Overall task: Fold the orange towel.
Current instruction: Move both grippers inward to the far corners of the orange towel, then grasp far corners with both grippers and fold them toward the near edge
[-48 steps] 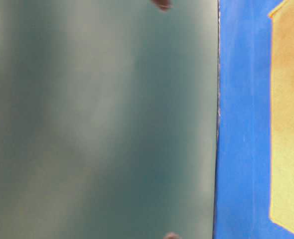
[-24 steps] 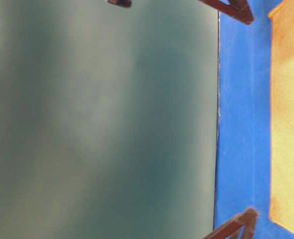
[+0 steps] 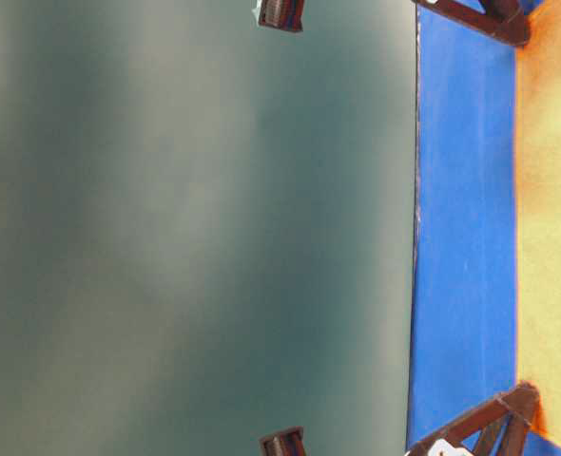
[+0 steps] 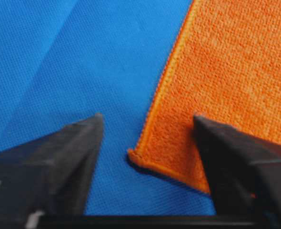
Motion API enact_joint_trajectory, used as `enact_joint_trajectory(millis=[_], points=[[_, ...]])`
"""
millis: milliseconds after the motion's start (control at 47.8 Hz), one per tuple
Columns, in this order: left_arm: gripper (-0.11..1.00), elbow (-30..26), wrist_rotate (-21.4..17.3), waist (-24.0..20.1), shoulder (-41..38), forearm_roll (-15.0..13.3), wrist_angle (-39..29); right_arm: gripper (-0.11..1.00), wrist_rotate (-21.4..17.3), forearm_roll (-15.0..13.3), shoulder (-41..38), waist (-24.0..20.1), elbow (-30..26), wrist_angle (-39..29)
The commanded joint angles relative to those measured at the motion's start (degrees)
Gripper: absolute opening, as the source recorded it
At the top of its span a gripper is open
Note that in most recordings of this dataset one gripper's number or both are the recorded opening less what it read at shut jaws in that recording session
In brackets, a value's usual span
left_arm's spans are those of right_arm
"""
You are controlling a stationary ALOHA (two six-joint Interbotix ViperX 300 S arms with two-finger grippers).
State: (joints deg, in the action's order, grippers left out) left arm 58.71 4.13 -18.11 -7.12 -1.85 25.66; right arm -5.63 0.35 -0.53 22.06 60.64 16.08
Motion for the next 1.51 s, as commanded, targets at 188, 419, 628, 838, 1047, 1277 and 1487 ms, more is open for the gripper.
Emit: enact_joint_trajectory(millis=[188,419,628,838,1047,1277,1487], points=[[0.10,-0.53,-0.44,2.20,0.26,0.18,-1.76,0.01,-0.26,-0.09,0.35,-1.32,-0.35,-0.09],[0.01,-0.97,-0.44,2.37,2.11,0.18,-3.52,0.01,-0.53,0.18,2.02,-1.32,-0.26,-0.62],[0.01,-2.64,-2.29,2.02,8.88,0.18,-8.35,0.01,-0.44,0.18,7.73,-1.05,-0.62,-5.10],[0.01,-3.78,-5.71,1.49,12.74,0.18,-11.78,0.01,-0.44,0.18,12.30,-0.62,0.00,-6.86],[0.01,-3.78,-5.10,2.02,12.66,0.18,-12.92,0.01,-0.44,0.18,12.66,-0.62,0.26,-7.03],[0.01,-4.04,-4.39,5.80,14.15,0.18,-18.37,0.01,-0.62,0.26,15.91,-3.34,0.70,-8.70],[0.01,-5.27,-0.26,12.39,16.00,0.18,-26.28,0.01,-3.69,0.53,20.57,-10.02,0.88,-14.41]])
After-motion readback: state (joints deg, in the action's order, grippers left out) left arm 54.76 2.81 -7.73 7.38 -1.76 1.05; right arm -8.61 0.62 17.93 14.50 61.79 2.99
